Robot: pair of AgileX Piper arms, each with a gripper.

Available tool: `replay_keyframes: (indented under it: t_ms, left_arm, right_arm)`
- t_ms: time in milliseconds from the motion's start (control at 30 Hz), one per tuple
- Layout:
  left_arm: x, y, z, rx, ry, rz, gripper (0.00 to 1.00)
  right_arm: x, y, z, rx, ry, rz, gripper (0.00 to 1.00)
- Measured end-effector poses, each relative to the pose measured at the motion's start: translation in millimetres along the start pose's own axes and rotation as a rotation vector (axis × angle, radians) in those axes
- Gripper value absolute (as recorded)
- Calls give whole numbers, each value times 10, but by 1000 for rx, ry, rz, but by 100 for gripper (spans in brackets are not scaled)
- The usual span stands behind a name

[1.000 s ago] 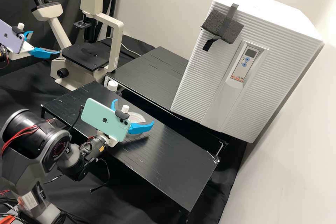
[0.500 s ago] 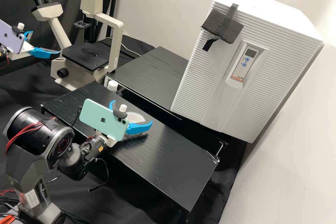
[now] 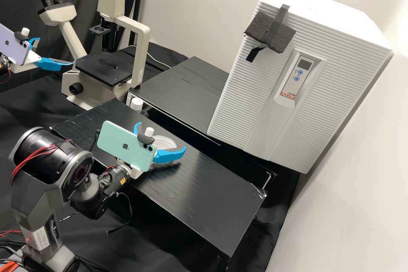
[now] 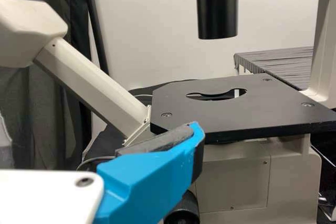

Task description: Open the petri dish lid.

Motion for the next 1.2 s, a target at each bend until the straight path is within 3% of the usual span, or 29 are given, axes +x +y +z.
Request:
replay_keyframes:
  t_ms: [133, 167, 1200]
  left_arm:
    - [0, 0, 0, 0, 0, 0, 100]
    - [0, 0, 0, 0, 0, 0, 100]
    - [0, 0, 0, 0, 0, 0, 100]
  right_arm:
    - [9, -14, 14, 0, -6, -5, 100]
    - [10, -16, 20, 1, -10, -4, 0]
    - [44, 2, 37, 2, -26, 19, 0]
